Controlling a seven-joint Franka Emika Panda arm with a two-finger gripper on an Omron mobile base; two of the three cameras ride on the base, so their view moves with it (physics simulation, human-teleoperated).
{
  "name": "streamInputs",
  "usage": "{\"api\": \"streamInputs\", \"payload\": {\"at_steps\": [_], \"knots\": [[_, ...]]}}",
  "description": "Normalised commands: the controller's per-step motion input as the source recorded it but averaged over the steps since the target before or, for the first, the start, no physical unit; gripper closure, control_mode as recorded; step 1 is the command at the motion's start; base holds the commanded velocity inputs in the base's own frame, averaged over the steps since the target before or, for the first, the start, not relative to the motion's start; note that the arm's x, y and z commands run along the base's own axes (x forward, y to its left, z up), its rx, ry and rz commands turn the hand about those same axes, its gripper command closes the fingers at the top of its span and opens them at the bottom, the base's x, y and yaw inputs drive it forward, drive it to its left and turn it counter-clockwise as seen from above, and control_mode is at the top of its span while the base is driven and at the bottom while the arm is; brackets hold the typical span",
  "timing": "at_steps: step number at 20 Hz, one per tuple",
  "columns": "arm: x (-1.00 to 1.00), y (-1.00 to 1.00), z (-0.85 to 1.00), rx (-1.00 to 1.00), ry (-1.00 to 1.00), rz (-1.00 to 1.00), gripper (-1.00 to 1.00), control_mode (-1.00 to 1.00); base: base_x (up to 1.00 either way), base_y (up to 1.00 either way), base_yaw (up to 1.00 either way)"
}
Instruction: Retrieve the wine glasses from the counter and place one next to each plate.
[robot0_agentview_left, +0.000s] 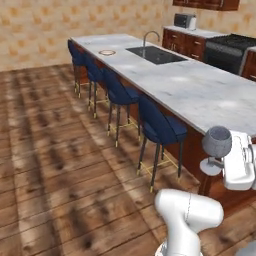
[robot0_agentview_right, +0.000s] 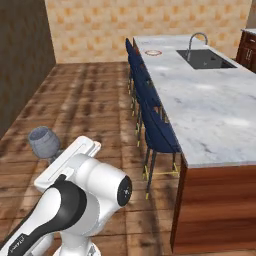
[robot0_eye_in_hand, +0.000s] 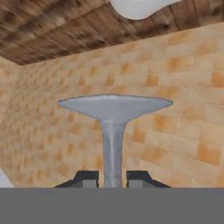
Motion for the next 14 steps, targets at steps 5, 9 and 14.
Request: {"api": "streamInputs", "payload": {"at_steps": [5, 9, 14], "knots": [[0.00, 0.00, 0.00, 0.00, 0.00, 0.00, 1.00, 1.00, 0.00, 1.00, -0.36], [0.00, 0.00, 0.00, 0.00, 0.00, 0.00, 1.00, 1.00, 0.16, 1.00, -0.32], [0.00, 0.00, 0.00, 0.00, 0.00, 0.00, 1.00, 1.00, 0.64, 1.00, -0.14]]}}
